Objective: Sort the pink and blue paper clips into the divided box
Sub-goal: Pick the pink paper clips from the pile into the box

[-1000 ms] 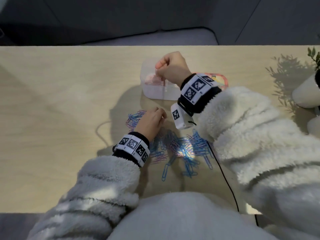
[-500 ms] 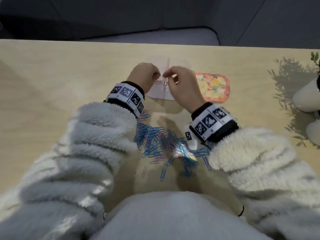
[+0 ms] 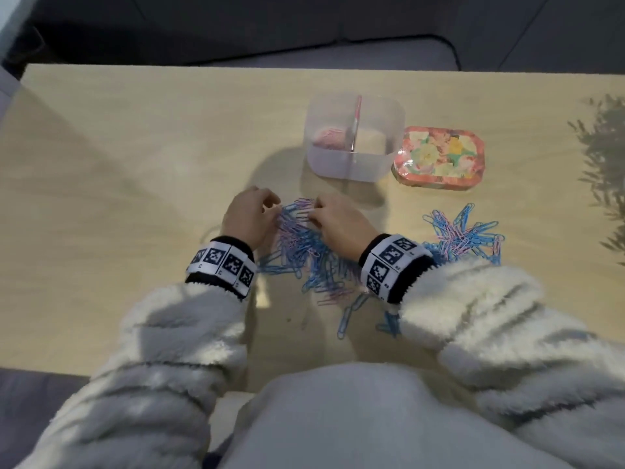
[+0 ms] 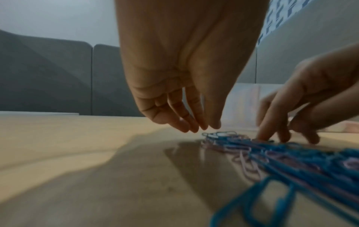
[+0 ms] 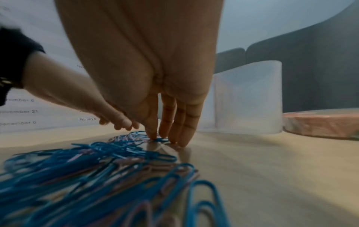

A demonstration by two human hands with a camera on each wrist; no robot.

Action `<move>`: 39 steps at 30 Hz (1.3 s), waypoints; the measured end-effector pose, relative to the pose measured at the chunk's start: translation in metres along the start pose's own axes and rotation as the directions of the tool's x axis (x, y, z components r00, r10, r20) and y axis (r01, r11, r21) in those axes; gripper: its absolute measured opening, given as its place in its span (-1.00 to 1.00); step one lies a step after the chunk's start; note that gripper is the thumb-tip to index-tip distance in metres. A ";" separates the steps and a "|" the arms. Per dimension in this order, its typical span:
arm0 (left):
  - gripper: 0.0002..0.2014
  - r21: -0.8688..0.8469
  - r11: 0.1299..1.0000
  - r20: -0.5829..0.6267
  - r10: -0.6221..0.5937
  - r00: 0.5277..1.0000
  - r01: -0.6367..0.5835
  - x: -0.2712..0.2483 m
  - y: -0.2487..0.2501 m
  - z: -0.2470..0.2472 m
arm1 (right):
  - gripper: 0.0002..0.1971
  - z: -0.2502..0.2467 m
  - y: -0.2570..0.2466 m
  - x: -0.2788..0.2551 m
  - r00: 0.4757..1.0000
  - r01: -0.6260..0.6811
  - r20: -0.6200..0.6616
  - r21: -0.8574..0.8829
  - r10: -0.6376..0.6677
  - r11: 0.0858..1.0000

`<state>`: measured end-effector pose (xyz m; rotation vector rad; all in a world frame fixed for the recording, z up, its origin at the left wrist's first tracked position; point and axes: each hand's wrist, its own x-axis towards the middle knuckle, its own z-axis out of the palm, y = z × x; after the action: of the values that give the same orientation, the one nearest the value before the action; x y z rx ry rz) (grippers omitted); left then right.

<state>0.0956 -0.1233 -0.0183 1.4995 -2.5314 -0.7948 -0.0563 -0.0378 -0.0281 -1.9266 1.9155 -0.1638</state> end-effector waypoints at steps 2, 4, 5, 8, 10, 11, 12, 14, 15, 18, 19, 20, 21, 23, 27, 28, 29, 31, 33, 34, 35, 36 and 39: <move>-0.85 -0.023 0.999 0.017 -0.033 0.999 0.034 -0.002 -0.003 0.007 | -0.84 0.001 0.009 -0.012 0.998 -0.068 -0.010 0.012 0.068 0.998; -0.87 -0.048 0.998 0.003 -0.050 0.999 0.050 -0.001 -0.005 0.011 | -0.80 -0.004 0.019 -0.024 0.987 -0.159 -0.034 0.021 0.160 0.987; -0.89 -0.055 0.997 0.000 -0.059 0.998 0.059 -0.001 -0.006 0.012 | -0.78 -0.007 0.023 -0.026 0.980 -0.190 -0.058 0.036 0.192 0.981; -0.95 -0.086 0.993 0.000 -0.076 0.997 0.076 0.000 -0.004 0.013 | -0.76 -0.017 0.020 -0.017 0.972 -0.204 -0.094 0.118 0.215 0.972; -0.94 -0.144 0.984 -0.022 -0.110 0.994 0.106 -0.001 -0.002 0.011 | -0.76 -0.020 0.011 -0.002 0.975 -0.176 -0.106 0.152 0.193 0.973; -0.95 -0.179 0.975 -0.048 -0.139 0.989 0.128 0.000 -0.003 0.009 | -0.75 -0.020 0.006 0.007 0.978 -0.159 -0.111 0.152 0.177 0.975; -0.97 -0.209 0.966 -0.079 -0.170 0.982 0.151 0.000 -0.005 0.006 | -0.75 -0.020 0.003 0.014 0.981 -0.142 -0.112 0.143 0.159 0.979; -0.93 -0.259 0.946 -0.113 -0.230 0.967 0.195 0.003 -0.012 0.001 | -0.80 -0.018 -0.002 0.026 0.988 -0.124 -0.074 0.110 0.132 0.986; -0.91 -0.275 0.938 -0.114 -0.250 0.961 0.212 0.005 -0.016 -0.001 | -0.82 -0.018 -0.003 0.030 0.991 -0.119 -0.049 0.093 0.124 0.989; -0.88 -0.272 0.932 -0.118 -0.280 0.953 0.240 0.006 -0.026 -0.002 | -0.76 -0.017 -0.004 0.033 0.995 -0.099 -0.026 0.072 0.101 0.993; -0.88 -0.255 0.937 -0.128 -0.277 0.952 0.238 0.005 -0.026 0.000 | -0.74 -0.017 -0.003 0.033 0.995 -0.094 -0.029 0.080 0.096 0.992; -0.89 -0.230 0.946 -0.134 -0.264 0.955 0.229 0.003 -0.026 0.001 | -0.74 -0.018 -0.003 0.032 0.995 -0.089 -0.029 0.090 0.092 0.992; -0.90 -0.200 0.955 -0.127 -0.247 0.961 0.219 0.000 -0.024 0.003 | -0.75 -0.019 -0.002 0.031 0.996 -0.084 -0.023 0.095 0.087 0.992; -0.88 -0.142 0.968 -0.087 -0.222 0.971 0.209 -0.006 -0.018 0.008 | -0.77 -0.019 -0.002 0.029 0.997 -0.073 -0.009 0.075 0.074 0.994; -0.82 -0.098 0.978 -0.074 -0.189 0.979 0.182 -0.006 -0.005 0.016 | -0.78 -0.014 -0.002 0.021 0.999 -0.052 -0.004 0.026 0.052 0.998; -0.82 -0.086 0.983 -0.077 -0.169 0.983 0.162 -0.004 -0.002 0.017 | -0.77 -0.013 -0.002 0.019 0.999 -0.043 -0.002 0.021 0.043 0.999; -0.84 -0.072 0.987 -0.069 -0.149 0.986 0.144 -0.002 0.001 0.019 | -0.76 -0.012 -0.002 0.017 0.999 -0.033 0.001 0.009 0.033 0.999; -0.86 -0.044 0.992 -0.026 -0.115 0.993 0.114 0.002 0.007 0.020 | -0.76 -0.010 -0.003 0.015 1.000 -0.025 0.004 -0.016 0.025 1.000; -0.88 -0.016 0.997 0.003 -0.077 0.997 0.077 0.004 0.011 0.022 | -0.81 -0.009 -0.003 0.013 1.000 -0.026 0.006 -0.006 0.026 1.000; -0.90 -0.001 0.999 0.011 -0.051 0.999 0.051 0.003 0.012 0.023 | -0.84 -0.009 -0.003 0.011 0.999 -0.040 0.010 0.025 0.040 0.999; -0.90 0.011 1.000 0.013 -0.028 1.000 0.027 0.002 0.012 0.025 | -0.86 -0.009 -0.002 0.010 0.998 -0.060 0.014 0.068 0.059 0.996; -0.89 0.013 1.000 0.007 -0.012 1.000 0.012 0.001 0.012 0.027 | -0.88 -0.010 0.000 0.008 0.997 -0.081 0.014 0.109 0.080 0.991; -0.85 -0.019 1.000 -0.024 -0.015 1.000 0.014 -0.001 0.011 0.031 | -0.95 -0.009 0.005 0.002 0.990 -0.139 0.012 0.175 0.139 0.975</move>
<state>0.0776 -0.1060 -0.0395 1.5142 -2.4912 -0.7958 -0.0638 -0.0417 -0.0225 -1.6729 1.9583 -0.2816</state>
